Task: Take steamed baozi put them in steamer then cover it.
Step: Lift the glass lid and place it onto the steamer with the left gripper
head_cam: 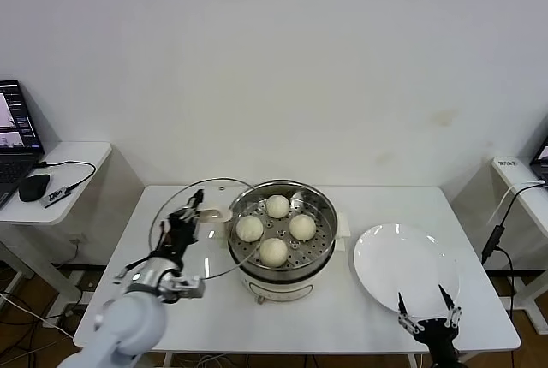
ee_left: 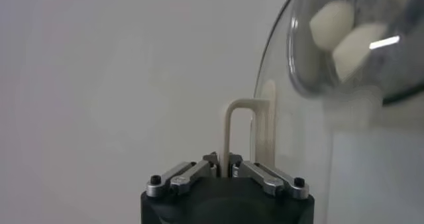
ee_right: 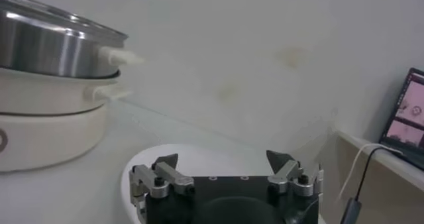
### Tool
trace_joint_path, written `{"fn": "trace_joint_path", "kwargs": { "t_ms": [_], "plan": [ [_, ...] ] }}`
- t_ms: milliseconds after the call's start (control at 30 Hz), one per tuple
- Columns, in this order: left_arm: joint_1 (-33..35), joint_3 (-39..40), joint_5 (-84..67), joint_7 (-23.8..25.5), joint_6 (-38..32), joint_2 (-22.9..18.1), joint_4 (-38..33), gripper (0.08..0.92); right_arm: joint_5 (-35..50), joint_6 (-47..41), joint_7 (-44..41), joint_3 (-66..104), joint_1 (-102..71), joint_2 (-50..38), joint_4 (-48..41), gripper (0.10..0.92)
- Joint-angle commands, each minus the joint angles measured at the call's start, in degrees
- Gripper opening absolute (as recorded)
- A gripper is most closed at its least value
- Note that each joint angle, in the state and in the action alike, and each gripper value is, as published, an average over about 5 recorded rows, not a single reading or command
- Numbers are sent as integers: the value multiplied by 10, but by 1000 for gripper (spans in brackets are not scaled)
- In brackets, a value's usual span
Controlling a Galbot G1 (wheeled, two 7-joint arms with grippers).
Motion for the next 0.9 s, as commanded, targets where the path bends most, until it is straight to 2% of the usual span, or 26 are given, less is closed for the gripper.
{"fn": "trace_joint_path", "kwargs": {
  "t_ms": [33, 233, 500, 900],
  "plan": [
    [-126, 144, 154, 74, 62, -91, 41, 154, -38, 2, 6, -9, 3, 9, -10, 823],
    [-149, 172, 198, 104, 77, -130, 63, 154, -46, 3, 8, -8, 4, 12, -12, 823],
    [-167, 196, 216, 119, 89, -194, 116, 154, -59, 5, 13, -12, 3, 19, -18, 823],
    [-175, 207, 233, 121, 89, -233, 169, 154, -60, 8, 15, -11, 1, 20, -19, 823]
  ]
}}
